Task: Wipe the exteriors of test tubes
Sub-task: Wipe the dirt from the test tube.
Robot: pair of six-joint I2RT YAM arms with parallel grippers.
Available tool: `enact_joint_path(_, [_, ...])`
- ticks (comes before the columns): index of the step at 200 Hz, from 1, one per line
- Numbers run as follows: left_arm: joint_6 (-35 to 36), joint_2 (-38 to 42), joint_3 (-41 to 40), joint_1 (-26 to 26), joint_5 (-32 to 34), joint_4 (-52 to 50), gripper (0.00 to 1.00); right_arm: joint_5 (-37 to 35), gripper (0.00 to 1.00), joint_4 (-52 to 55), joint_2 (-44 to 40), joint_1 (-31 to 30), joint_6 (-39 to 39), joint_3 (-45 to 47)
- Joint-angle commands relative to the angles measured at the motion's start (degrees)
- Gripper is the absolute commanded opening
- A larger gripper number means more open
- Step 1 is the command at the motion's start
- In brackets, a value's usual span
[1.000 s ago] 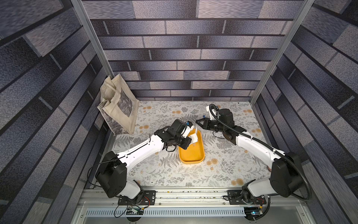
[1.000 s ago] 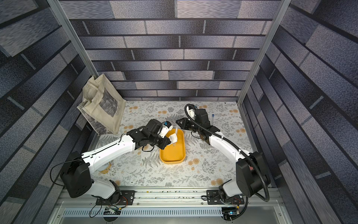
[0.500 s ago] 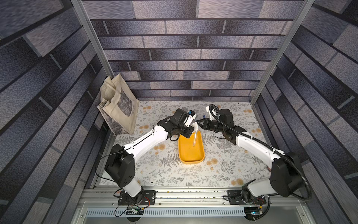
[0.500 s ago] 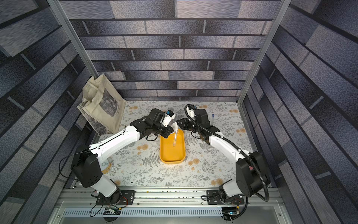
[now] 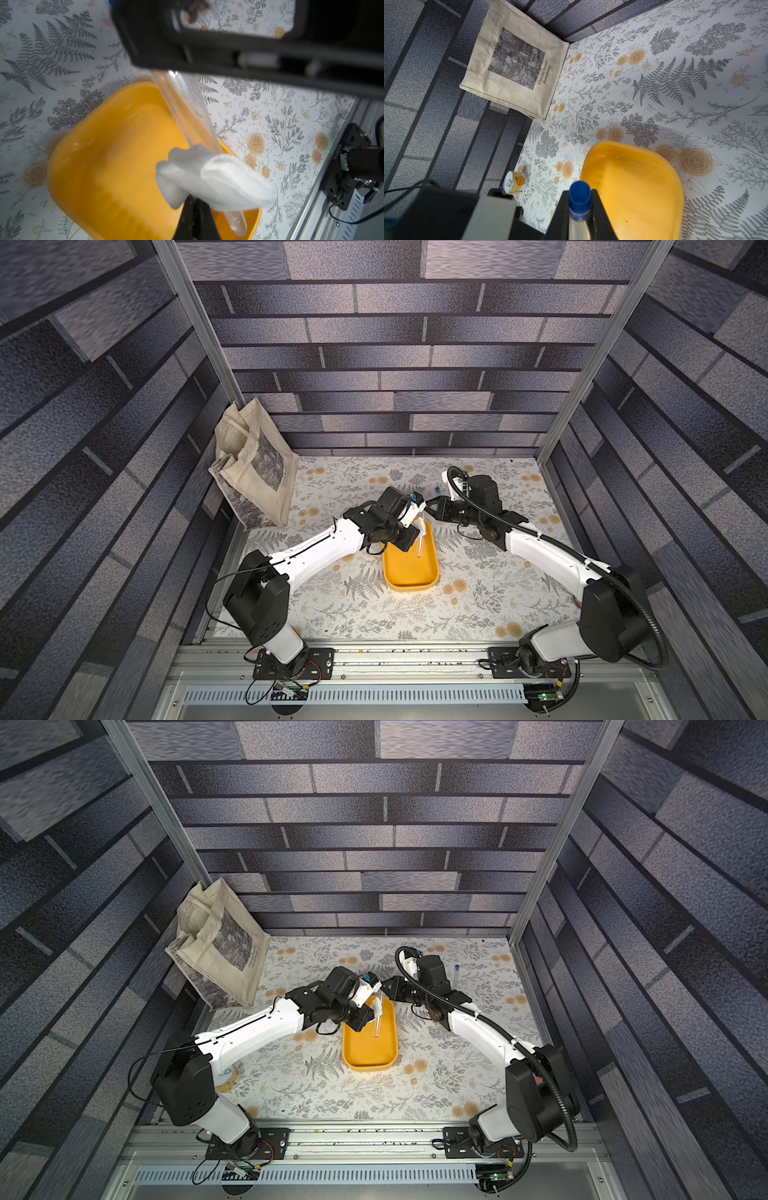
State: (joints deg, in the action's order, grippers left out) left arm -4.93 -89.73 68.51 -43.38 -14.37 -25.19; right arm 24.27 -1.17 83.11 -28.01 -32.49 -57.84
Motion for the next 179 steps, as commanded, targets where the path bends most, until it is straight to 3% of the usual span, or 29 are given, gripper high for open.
enact_joint_path(1, [-1.96, 4.8, -4.04, -1.38, 1.09, 0.51, 0.01, -0.84, 0.11, 1.59, -0.41, -0.25, 1.59, -2.29])
enact_joint_path(59, [-2.91, 7.02, -7.38, -2.02, 2.19, 1.62, 0.02, -0.07, 0.11, 1.24, 0.65, -0.25, 1.62, -2.47])
enact_joint_path(179, [1.0, -3.1, 7.34, 3.09, 0.46, 0.38, 0.02, -0.63, 0.11, 0.82, -0.38, -0.21, 1.86, -0.25])
